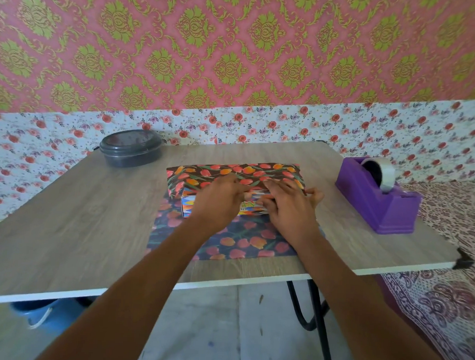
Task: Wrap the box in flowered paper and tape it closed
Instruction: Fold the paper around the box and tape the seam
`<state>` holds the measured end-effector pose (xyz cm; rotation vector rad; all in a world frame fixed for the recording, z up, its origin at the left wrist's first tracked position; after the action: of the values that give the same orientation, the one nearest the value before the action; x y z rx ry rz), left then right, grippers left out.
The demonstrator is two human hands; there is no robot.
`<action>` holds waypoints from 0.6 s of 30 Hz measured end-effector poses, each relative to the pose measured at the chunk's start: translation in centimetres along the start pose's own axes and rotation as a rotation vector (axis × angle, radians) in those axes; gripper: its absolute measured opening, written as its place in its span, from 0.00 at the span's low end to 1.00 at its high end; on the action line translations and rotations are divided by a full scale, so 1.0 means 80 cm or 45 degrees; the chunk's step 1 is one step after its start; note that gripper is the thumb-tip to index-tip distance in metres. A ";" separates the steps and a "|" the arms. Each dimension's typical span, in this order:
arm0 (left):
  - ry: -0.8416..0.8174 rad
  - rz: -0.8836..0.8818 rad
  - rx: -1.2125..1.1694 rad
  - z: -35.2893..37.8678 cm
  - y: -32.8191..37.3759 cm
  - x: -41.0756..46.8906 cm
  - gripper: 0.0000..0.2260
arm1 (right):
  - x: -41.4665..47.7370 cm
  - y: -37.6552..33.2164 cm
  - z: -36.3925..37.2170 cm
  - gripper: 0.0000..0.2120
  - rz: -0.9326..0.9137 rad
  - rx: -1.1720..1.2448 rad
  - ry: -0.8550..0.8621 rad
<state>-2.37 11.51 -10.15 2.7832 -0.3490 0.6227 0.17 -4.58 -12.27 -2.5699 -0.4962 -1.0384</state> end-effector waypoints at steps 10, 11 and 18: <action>0.096 -0.072 0.081 0.007 0.008 -0.003 0.17 | 0.001 0.005 -0.013 0.16 0.115 -0.052 0.073; 0.091 -0.090 0.077 0.008 0.008 -0.002 0.16 | 0.002 0.006 -0.012 0.17 0.133 -0.036 0.047; 0.047 -0.166 -0.028 0.003 0.013 0.004 0.11 | 0.008 0.027 -0.063 0.13 0.300 0.291 0.058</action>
<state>-2.29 10.43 -10.06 2.7429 -0.1638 0.6345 -1.49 -8.49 -8.77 -2.3307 -0.2740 -0.9005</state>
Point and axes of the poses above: each hand's wrist, its own x-axis towards the middle knuckle, its own z-axis out of the palm, y = z × x, the point moved 6 cm from there along x, towards the middle knuckle, and after that the axes turned 3 degrees about z, right-handed, at the moved point
